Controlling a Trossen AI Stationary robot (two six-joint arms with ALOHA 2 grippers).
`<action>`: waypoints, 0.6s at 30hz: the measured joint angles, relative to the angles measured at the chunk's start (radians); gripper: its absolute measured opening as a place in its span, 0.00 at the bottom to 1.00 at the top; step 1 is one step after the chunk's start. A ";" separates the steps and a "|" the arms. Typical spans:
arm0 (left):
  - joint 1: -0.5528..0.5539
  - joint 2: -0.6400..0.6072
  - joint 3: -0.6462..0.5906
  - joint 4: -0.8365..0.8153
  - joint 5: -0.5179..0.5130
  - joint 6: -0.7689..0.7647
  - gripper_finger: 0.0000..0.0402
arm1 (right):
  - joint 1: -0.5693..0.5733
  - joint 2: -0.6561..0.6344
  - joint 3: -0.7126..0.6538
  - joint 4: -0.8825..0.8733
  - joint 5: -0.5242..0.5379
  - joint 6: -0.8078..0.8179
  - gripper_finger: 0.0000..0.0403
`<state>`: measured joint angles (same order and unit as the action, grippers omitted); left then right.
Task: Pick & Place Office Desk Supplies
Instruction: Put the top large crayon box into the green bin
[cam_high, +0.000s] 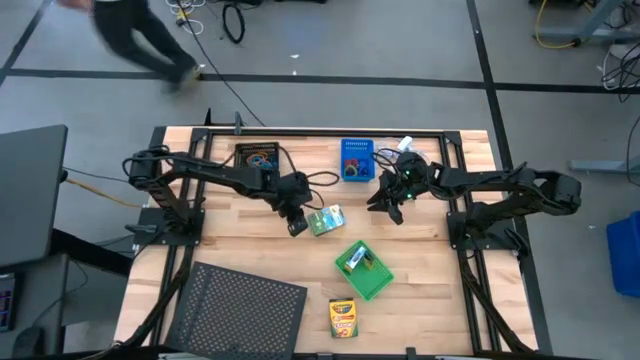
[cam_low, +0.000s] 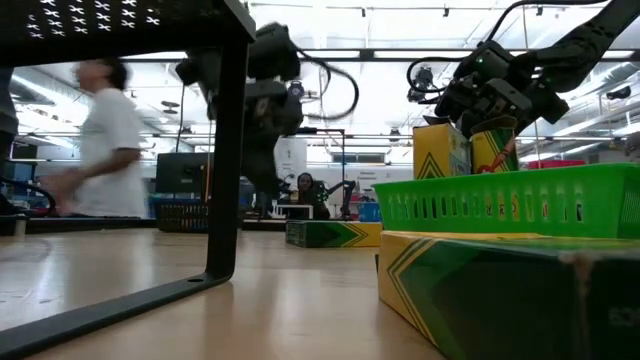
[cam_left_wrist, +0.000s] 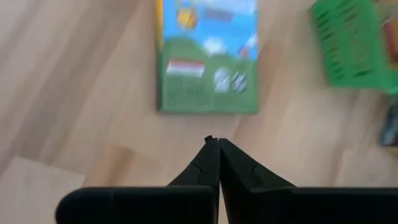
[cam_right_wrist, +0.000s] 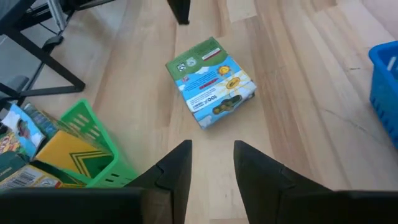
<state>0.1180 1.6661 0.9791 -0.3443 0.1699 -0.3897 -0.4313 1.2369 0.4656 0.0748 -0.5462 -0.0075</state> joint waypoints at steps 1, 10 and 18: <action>0.003 0.012 0.000 -0.013 0.000 -0.001 0.01 | 0.000 0.000 0.000 0.001 0.007 0.002 0.31; 0.015 0.105 0.043 -0.014 0.048 0.047 0.01 | -0.015 0.000 0.000 -0.014 0.007 0.045 0.31; 0.048 0.178 0.080 -0.014 0.059 0.130 0.01 | -0.053 0.000 0.000 -0.026 -0.071 0.112 0.32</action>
<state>0.1656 1.8443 1.0588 -0.3582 0.2289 -0.2597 -0.4838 1.2369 0.4656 0.0483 -0.6168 0.1049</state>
